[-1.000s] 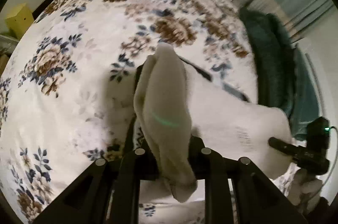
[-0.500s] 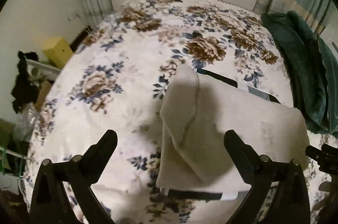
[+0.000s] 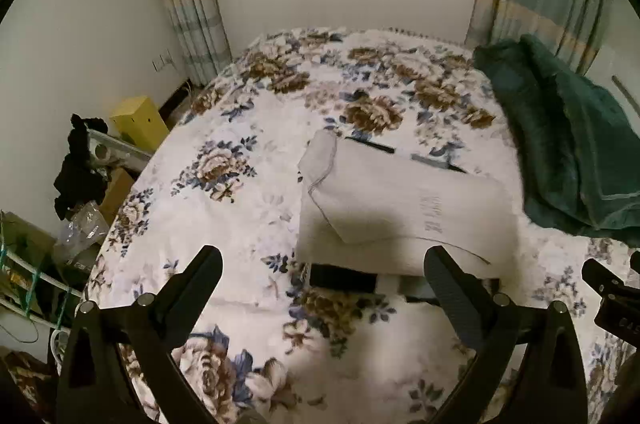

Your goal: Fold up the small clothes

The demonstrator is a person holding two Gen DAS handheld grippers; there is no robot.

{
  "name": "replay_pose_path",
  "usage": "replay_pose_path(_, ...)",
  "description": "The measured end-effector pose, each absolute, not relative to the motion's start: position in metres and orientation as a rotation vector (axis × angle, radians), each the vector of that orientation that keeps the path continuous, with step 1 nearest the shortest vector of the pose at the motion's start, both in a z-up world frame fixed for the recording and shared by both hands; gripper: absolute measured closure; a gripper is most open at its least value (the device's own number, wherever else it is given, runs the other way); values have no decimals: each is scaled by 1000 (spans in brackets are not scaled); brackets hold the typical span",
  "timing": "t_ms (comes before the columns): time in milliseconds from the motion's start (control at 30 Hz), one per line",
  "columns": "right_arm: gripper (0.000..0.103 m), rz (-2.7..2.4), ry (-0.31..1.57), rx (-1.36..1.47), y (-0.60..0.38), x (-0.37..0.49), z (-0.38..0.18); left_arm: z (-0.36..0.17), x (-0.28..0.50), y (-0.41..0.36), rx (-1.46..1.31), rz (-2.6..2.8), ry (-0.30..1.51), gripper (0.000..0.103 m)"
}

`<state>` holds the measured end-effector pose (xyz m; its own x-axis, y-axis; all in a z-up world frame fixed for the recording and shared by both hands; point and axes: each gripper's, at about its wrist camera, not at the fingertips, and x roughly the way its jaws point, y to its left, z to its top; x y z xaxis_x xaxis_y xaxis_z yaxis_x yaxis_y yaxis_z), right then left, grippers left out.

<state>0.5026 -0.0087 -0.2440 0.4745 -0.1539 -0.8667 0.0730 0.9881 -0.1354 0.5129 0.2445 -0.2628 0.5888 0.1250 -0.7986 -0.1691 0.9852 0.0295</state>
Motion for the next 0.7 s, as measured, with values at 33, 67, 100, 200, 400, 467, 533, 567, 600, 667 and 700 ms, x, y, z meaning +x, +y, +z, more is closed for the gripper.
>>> replay_pose_path(33, 0, -140, 1053, -83, -9, 491, -231, -253, 503, 242, -52, 172, 916, 0)
replay_pose_path(67, 0, -137, 1038, -84, -8, 478, -217, -246, 496, 240, -54, 170, 908, 0)
replay_pose_path(100, 0, -134, 1022, -85, -8, 465, -204, -237, 486, 238, -57, 167, 895, 0)
replay_pose_path(200, 0, -126, 973, -94, -7, 429, -164, -206, 453, 230, -49, 162, 853, 0)
replay_pose_path(400, 0, -105, 888, -78, -8, 352, -86, -152, 389, 218, -42, 144, 790, 0)
replay_pose_path(467, 0, -98, 855, -72, -11, 325, -61, -135, 368, 215, -32, 147, 768, 0)
replay_pose_path(533, 0, -94, 826, -82, -11, 301, -41, -117, 347, 215, -51, 139, 754, 0)
replay_pose_path(567, 0, -89, 811, -87, -10, 287, -29, -109, 338, 213, -51, 136, 745, 0)
replay_pose_path(600, 0, -86, 796, -91, -11, 276, -19, -104, 331, 212, -44, 134, 737, 0)
replay_pose_path(667, 0, -81, 762, -96, -12, 251, 3, -90, 315, 210, -44, 121, 718, 0)
replay_pose_path(700, 0, -81, 744, -97, -12, 239, 14, -84, 307, 209, -42, 119, 708, 0)
